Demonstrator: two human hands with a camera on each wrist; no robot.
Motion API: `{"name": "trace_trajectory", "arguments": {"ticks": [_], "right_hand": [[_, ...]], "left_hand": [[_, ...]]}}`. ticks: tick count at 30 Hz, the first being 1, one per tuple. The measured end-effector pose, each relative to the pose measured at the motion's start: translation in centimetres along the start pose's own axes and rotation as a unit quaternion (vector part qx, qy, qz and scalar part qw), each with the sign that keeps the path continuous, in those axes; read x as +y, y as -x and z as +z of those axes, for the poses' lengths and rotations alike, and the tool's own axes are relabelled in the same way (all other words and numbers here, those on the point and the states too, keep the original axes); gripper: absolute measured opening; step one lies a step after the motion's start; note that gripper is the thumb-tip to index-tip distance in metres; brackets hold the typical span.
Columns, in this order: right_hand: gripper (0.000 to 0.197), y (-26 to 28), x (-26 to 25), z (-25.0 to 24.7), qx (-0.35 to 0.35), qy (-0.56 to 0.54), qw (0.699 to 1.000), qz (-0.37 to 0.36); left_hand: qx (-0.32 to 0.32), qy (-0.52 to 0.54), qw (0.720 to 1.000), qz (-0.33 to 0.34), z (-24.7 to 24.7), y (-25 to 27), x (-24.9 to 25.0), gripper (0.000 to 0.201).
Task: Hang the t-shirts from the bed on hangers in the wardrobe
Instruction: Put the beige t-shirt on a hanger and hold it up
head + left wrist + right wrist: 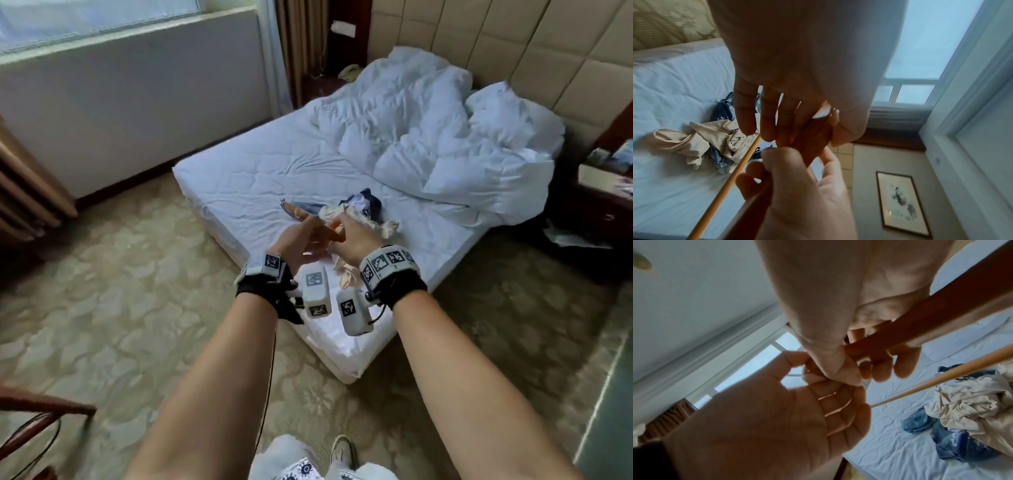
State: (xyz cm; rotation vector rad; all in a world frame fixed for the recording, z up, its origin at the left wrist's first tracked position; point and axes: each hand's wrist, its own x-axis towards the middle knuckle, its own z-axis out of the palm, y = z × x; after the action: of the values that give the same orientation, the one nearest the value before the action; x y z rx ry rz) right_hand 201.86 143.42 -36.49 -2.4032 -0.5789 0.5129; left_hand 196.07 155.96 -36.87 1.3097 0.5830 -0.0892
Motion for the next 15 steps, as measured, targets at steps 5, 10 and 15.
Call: {"name": "trace_trajectory", "arguments": {"ticks": [5, 10, 15], "right_hand": [[0.073, -9.2, 2.3, -2.1, 0.006, -0.036, 0.999, 0.032], [0.059, -19.8, 5.4, -2.2, 0.044, -0.102, 0.989, 0.102], [0.033, -27.4, 9.6, -2.8, 0.119, -0.138, 0.957, 0.227]], "left_hand": [[-0.070, -0.085, 0.993, -0.038, 1.1, -10.7, 3.1, 0.027], [-0.141, -0.210, 0.967, -0.023, 0.2, -22.5, 5.7, 0.025], [-0.086, -0.278, 0.956, -0.023, -2.0, -34.9, 6.3, 0.019]]}}
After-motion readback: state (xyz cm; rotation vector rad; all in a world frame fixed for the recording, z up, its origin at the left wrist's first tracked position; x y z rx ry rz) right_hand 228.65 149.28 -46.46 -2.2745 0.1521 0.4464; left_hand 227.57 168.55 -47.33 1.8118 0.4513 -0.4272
